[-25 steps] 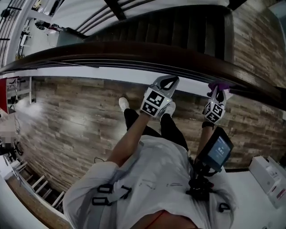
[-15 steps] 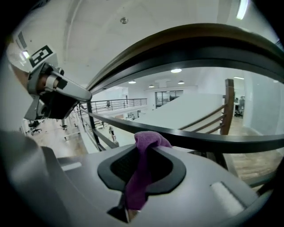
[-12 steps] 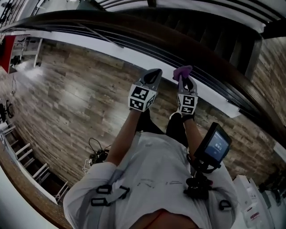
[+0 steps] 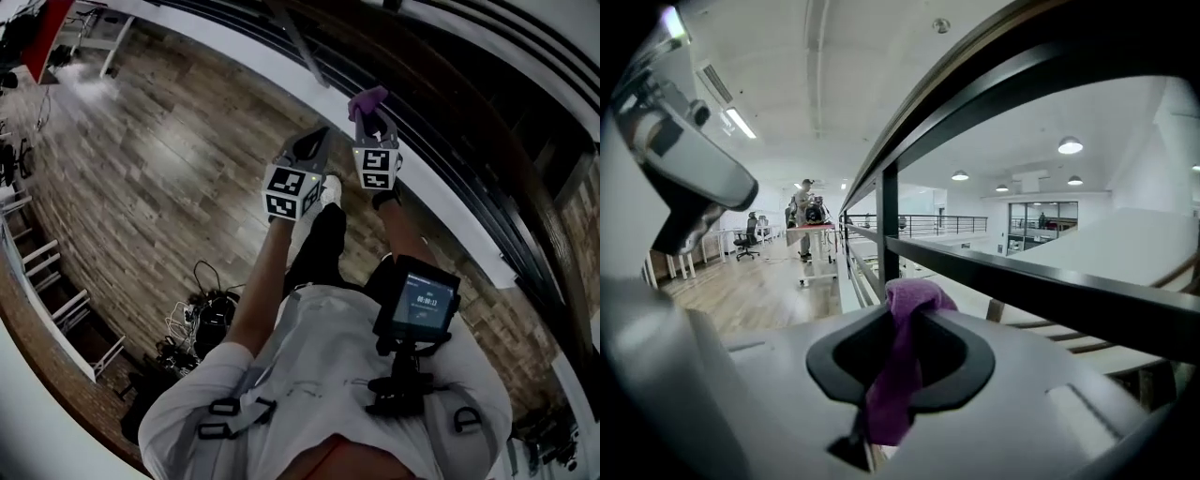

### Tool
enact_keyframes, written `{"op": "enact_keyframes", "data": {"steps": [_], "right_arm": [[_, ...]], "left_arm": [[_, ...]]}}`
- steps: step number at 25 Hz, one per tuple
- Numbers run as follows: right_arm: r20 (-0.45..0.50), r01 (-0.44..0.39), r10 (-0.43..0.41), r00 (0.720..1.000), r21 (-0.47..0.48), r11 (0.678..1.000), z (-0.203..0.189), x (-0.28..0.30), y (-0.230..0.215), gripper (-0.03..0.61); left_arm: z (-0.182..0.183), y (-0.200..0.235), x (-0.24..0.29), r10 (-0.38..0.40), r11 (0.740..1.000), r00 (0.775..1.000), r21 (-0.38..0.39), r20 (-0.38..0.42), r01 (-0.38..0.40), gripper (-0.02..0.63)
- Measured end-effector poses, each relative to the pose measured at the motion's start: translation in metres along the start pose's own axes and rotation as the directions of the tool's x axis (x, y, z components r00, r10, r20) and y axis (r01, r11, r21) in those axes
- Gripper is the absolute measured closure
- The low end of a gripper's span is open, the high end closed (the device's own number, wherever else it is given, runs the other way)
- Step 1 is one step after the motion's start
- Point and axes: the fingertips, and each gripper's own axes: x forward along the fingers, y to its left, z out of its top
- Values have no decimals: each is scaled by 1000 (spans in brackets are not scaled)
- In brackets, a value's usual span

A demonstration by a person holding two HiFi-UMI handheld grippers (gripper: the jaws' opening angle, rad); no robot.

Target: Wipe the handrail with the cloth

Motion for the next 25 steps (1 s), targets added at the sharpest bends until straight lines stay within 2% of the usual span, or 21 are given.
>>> {"op": "enact_keyframes", "data": {"steps": [6,10,12,15,18,22,25], "right_arm": [[-49,-42,36,998,-132,990,12,127,56,531],[-104,-17,-14,995,-299,954,-16,191,66,531],[-124,-14,-30,992,-337,942,-28,213,68,531],[-179,1,-63,982,-328,945,-33,226,57,531],[-227,66,-129,965,-265,962,-38,218,30,531],[-245,119,-172,954,-217,969,-46,197,9,531],[-244,147,-193,950,-195,970,-58,171,-14,531]], "left_arm": [[-6,86,-15,62,998,998,-21,-9,-62,614],[-36,114,-17,59,997,997,-50,-55,-62,614],[-50,122,-18,50,997,995,-52,-87,-54,614],[-51,119,-20,33,998,992,-45,-121,-39,614],[-46,116,-15,19,1000,994,-12,-111,-21,614],[-41,108,-7,-42,999,988,-9,-149,41,614],[-40,79,11,-86,996,981,-9,-173,86,614]]}}
